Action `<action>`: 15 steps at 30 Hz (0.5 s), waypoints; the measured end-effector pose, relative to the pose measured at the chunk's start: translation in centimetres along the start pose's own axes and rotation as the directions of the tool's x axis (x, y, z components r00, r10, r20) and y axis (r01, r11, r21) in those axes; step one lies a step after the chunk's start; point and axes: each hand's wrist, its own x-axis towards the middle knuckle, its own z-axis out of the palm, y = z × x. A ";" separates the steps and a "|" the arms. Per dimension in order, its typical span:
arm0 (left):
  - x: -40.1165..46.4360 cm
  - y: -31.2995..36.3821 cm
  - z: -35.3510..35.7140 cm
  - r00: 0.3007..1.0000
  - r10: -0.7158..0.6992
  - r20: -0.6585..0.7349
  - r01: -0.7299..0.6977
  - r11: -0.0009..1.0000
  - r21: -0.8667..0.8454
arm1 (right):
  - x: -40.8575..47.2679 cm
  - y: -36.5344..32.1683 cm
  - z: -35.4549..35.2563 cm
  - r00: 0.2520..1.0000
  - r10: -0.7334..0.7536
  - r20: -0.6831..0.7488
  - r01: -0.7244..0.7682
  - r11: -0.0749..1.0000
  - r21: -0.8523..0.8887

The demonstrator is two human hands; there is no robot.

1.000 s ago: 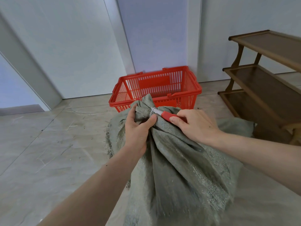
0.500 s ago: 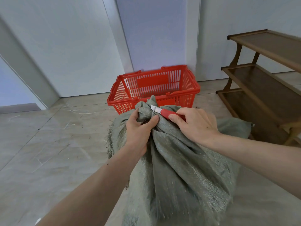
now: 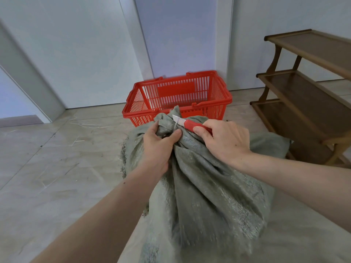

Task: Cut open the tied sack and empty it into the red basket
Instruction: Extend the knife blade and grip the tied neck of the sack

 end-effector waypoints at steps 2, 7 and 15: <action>-0.5 -0.2 0.6 1.000 -0.006 0.024 0.006 1.000 0.019 | 0.3 -0.4 0.1 1.000 0.025 -0.005 -0.025 0.999 0.025; 0.4 0.2 -0.4 1.000 -0.023 0.004 0.023 1.000 0.000 | -0.4 0.6 -0.5 0.999 -0.037 -0.015 0.037 0.999 -0.012; -0.2 0.0 0.0 0.998 -0.039 0.051 0.038 0.999 0.023 | -0.7 0.7 -0.3 0.999 -0.028 -0.024 0.028 1.000 0.013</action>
